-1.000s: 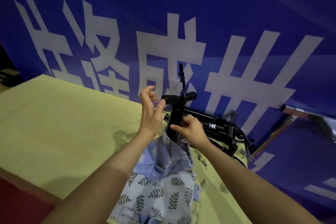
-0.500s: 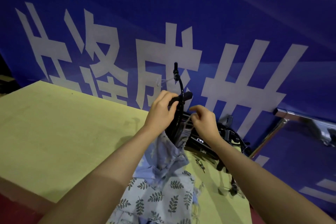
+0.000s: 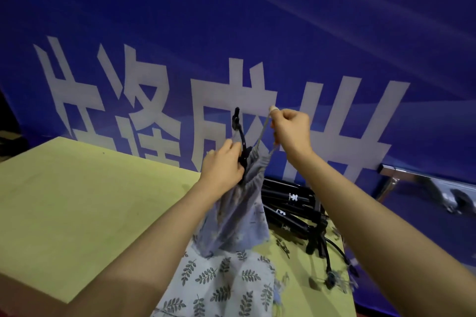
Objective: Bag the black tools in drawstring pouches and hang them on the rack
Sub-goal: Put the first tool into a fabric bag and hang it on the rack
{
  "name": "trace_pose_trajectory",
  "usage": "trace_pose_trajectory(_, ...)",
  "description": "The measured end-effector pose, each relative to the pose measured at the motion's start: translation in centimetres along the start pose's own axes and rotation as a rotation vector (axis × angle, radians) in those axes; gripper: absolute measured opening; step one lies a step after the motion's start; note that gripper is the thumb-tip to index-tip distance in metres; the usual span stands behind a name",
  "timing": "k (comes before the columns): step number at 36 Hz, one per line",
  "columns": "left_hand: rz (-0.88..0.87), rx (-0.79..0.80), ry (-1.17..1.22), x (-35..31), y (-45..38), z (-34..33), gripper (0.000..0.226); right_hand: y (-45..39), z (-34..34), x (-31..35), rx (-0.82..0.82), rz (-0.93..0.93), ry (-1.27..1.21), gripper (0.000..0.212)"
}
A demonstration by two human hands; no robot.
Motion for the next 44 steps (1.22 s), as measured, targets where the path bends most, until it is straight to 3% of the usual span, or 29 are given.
trace_pose_trajectory(6,-0.005,-0.009,-0.074,-1.1,-0.3,0.1,0.043,0.4,-1.2,0.6,0.095,0.033,-0.038,0.044)
trace_pose_trajectory(10,-0.022,0.010,0.226,-2.2,-0.9,0.6,0.060,0.6,-1.8,2.5,0.158,0.142,0.082,0.043)
trace_pose_trajectory(13,-0.016,0.162,0.335,-3.1,-1.4,-0.2,0.045,1.4,-2.4,3.8,0.198,0.259,0.186,0.041)
trace_pose_trajectory(16,0.027,0.281,0.232,-3.4,-1.4,-1.1,0.035,1.8,-2.0,3.6,0.169,0.313,0.210,0.039)
trace_pose_trajectory(22,-0.107,0.233,-0.128,-4.4,-1.4,-2.4,0.043,2.6,1.5,2.9,-0.051,0.299,0.153,0.042)
trace_pose_trajectory(36,0.005,0.045,-0.388,-9.6,-1.9,1.2,0.041,3.5,9.0,7.1,-0.345,0.350,0.109,0.051)
trace_pose_trajectory(44,0.109,0.113,-0.510,-18.3,-0.7,2.6,0.044,5.9,18.1,10.8,-0.403,0.415,0.087,0.047)
Point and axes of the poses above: each hand's wrist, its own y-axis away from the middle knuckle, its own z-axis out of the back of the hand, x = y × z, the point moved 8 cm from there along -y, towards the middle knuckle, and after that the axes turned 4 degrees about x, right-handed, at the moved point
